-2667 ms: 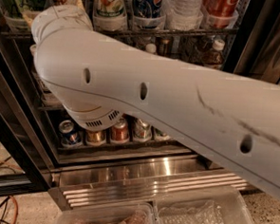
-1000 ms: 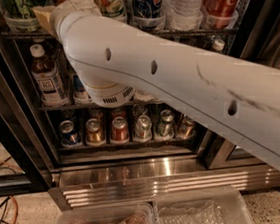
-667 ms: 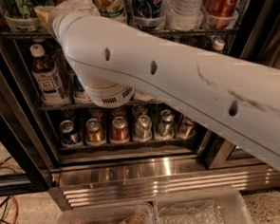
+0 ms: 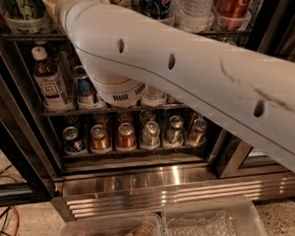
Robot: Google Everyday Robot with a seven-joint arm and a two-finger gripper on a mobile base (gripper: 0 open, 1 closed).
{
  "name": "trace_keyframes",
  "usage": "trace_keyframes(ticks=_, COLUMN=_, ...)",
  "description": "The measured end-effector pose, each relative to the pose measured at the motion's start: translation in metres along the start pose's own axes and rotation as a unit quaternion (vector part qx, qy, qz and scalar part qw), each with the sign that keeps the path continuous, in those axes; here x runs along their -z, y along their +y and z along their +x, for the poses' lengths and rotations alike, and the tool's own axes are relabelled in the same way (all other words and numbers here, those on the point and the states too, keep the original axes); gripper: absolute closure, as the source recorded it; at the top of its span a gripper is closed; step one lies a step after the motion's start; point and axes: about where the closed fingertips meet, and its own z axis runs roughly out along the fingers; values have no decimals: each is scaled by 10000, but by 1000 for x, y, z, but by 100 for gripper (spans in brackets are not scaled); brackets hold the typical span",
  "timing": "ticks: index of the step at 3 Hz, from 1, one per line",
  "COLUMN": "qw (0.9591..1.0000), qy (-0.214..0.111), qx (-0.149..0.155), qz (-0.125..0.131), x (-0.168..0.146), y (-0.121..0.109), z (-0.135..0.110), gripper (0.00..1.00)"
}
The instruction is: Pick redbull can from top shelf of fridge
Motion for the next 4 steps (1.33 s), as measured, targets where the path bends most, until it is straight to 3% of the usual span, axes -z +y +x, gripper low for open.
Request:
trace_keyframes(ticks=1, qw=10000, qy=-70, qx=-16, qz=-30, x=-2, y=1, z=-5, gripper=33)
trace_keyframes(ticks=3, qw=9992, qy=65, qx=-337, qz=-185, x=-6, y=19, z=18, gripper=75)
trace_keyframes(ticks=4, qw=9992, qy=76, qx=-350, qz=-191, x=-6, y=18, z=15, gripper=97)
